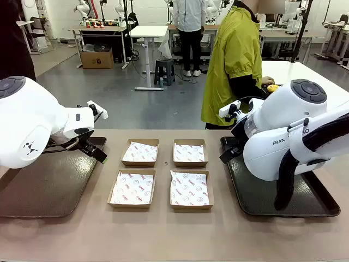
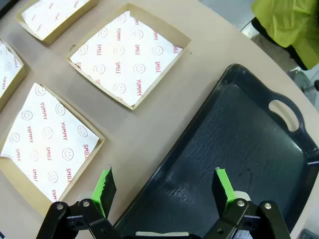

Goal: Individually package the donuts and arrange them on the tray.
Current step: Pick up one Paper togo box.

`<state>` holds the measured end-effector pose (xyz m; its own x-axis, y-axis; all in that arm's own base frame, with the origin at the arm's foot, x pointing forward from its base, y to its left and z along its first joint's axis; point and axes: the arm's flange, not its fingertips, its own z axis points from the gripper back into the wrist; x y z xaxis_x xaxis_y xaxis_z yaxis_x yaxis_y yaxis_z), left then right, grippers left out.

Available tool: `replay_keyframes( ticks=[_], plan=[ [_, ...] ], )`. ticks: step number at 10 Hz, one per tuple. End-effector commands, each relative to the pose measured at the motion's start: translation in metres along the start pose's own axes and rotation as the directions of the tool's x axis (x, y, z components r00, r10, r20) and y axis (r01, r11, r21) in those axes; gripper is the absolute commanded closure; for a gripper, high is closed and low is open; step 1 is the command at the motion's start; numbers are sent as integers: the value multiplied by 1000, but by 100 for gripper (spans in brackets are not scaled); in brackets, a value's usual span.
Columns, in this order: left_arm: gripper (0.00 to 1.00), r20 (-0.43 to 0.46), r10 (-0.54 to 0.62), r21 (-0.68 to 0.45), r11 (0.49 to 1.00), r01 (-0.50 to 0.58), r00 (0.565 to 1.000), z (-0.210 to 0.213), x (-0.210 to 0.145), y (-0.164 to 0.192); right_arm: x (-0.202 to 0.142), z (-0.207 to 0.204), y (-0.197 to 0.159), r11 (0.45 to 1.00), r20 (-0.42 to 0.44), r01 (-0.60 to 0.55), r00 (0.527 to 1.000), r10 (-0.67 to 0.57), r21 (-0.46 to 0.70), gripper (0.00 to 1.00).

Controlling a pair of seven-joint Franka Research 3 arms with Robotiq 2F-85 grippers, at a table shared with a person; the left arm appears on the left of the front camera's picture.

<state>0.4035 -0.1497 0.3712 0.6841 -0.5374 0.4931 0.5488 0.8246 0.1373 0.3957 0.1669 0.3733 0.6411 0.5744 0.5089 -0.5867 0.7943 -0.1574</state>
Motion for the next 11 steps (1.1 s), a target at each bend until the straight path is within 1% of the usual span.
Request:
replay_keyframes(
  ticks=[1, 11],
  plan=[
    [0, 1, 0, 0, 1000, 0, 1000, 0, 0, 0, 0, 0, 0, 1000, 0, 0, 1000, 0, 0, 0],
    [0, 1, 0, 0, 1000, 0, 1000, 0, 0, 0, 0, 0, 0, 1000, 0, 0, 1000, 0, 0, 0]
  ],
)
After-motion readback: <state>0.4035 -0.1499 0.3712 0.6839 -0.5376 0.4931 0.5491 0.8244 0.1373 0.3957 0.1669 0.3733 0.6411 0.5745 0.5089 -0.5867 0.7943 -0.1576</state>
